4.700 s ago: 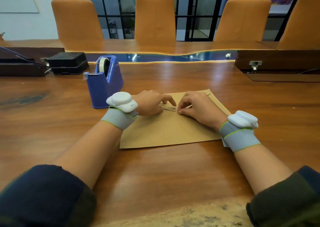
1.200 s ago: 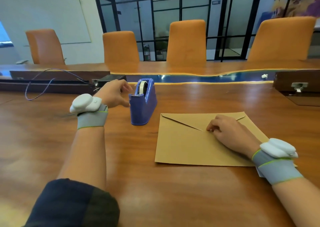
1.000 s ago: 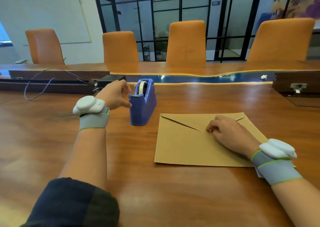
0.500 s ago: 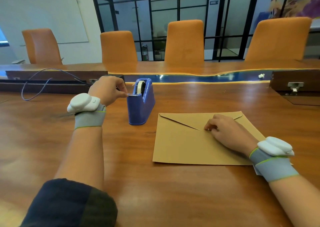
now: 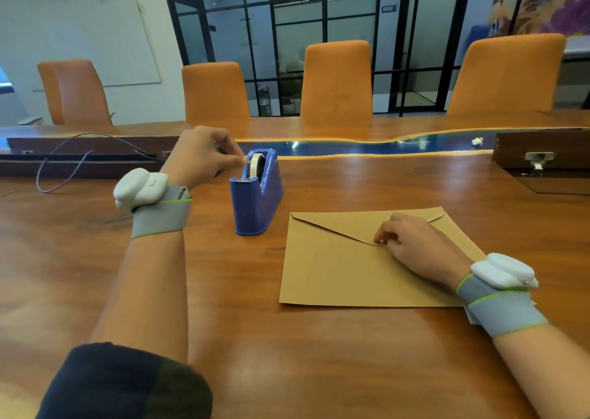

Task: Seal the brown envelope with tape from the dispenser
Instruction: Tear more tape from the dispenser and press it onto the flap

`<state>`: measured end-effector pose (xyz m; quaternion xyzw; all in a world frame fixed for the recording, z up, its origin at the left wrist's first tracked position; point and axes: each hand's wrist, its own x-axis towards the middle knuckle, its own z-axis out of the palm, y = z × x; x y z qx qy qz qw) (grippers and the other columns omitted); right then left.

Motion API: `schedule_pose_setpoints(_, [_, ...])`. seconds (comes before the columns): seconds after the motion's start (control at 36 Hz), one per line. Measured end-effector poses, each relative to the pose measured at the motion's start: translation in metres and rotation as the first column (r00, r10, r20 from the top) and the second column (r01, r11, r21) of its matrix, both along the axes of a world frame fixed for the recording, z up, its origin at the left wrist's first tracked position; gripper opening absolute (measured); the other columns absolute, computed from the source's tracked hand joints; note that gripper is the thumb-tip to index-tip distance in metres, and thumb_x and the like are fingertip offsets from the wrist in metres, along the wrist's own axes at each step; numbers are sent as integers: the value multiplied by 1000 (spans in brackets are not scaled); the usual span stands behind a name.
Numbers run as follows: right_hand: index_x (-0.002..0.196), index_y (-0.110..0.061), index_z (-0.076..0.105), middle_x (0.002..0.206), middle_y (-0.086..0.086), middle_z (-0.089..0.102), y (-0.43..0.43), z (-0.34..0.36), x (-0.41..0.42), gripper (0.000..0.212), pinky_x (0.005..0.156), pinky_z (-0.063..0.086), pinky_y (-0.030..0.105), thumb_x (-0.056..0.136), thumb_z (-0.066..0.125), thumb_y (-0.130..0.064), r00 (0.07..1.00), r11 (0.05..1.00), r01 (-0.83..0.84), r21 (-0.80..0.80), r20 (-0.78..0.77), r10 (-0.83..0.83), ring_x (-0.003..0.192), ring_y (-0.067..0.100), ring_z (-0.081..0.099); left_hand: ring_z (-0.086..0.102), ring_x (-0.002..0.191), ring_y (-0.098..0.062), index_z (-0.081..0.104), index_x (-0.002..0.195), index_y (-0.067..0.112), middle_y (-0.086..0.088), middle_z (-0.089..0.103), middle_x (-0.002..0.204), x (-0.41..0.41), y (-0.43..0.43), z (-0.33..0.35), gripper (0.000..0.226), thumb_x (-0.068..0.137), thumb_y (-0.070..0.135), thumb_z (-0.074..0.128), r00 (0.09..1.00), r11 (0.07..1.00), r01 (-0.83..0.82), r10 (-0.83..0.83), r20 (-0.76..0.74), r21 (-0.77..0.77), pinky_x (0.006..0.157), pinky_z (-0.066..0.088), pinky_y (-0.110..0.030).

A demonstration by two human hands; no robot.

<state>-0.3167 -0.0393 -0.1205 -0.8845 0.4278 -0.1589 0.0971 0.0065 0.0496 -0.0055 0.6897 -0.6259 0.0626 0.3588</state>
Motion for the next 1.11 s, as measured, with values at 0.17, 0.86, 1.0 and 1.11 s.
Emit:
schedule_pose_setpoints(0.17, [94,-21,65,92,-5,56,2,1,-1,25,80,49,38,86,45,-9,999,1000,8,-12,35,-8,95,20,55,53,55,-2,69,72,18,16,68,61,-30,-9,1,13,73,28,77,966,960,237,-216,-144,147,55,42,-15])
schedule_pose_setpoints(0.86, [88,-19,71,79,3,71,18,13,22,9,58,43,5,79,73,-22,791,973,-199,115,605,91,67,11,60,58,73,-16,65,73,21,-14,66,83,-109,-47,-52,11,74,21,76,783,700,612,-470,-409,368,64,41,-30])
schedule_pose_setpoints(1.0, [80,-13,73,70,6,70,19,13,23,4,57,43,8,80,71,-16,759,978,-193,73,643,102,61,7,58,58,64,-4,66,77,20,3,66,72,-106,-48,-53,10,75,20,75,759,692,634,-470,-450,345,55,41,-17])
schedule_pose_setpoints(1.11, [79,-13,73,68,-3,67,20,13,25,4,58,42,10,80,72,-17,763,984,-176,18,634,125,61,13,58,65,67,-1,66,90,21,8,68,80,-101,-48,-54,15,77,16,73,753,683,636,-448,-483,359,55,46,-14])
